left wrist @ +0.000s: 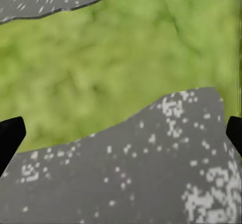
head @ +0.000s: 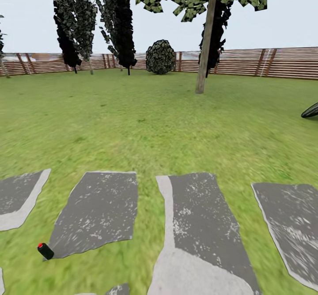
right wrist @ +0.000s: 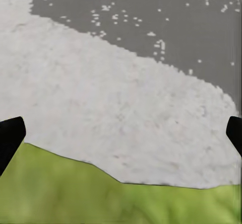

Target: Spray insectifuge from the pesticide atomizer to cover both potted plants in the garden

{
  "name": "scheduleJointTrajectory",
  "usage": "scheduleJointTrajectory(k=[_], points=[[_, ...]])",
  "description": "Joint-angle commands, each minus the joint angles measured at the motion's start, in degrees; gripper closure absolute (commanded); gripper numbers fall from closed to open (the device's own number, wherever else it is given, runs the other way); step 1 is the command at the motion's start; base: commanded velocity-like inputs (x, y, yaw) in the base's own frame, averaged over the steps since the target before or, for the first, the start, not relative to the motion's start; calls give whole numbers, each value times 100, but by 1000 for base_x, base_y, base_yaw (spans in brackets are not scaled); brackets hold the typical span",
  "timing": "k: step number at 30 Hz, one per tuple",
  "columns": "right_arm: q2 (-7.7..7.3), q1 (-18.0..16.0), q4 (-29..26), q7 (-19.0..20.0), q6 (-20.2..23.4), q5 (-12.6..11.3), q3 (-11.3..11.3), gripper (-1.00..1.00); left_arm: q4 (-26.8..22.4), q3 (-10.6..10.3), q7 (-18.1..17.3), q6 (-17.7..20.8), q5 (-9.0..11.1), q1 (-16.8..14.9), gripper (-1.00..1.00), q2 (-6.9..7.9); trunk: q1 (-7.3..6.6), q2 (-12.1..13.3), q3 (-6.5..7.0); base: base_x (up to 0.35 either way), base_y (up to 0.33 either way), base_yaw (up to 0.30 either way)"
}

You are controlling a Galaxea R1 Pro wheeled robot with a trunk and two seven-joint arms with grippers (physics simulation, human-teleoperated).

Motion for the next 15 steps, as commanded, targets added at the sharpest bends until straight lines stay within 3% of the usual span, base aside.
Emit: scheduleJointTrajectory(k=[1, 15], points=[[0, -3, 8, -1, -18, 6, 3, -100, 3, 12, 1, -18, -4, -2, -100, -1, 1, -2, -5, 272, -178, 0], [6, -3, 13, -1, -18, 6, 8, -100, 3, 12, 1, -18, -4, 1, -100, -1, 1, -2, -5, 272, -178, 0]])
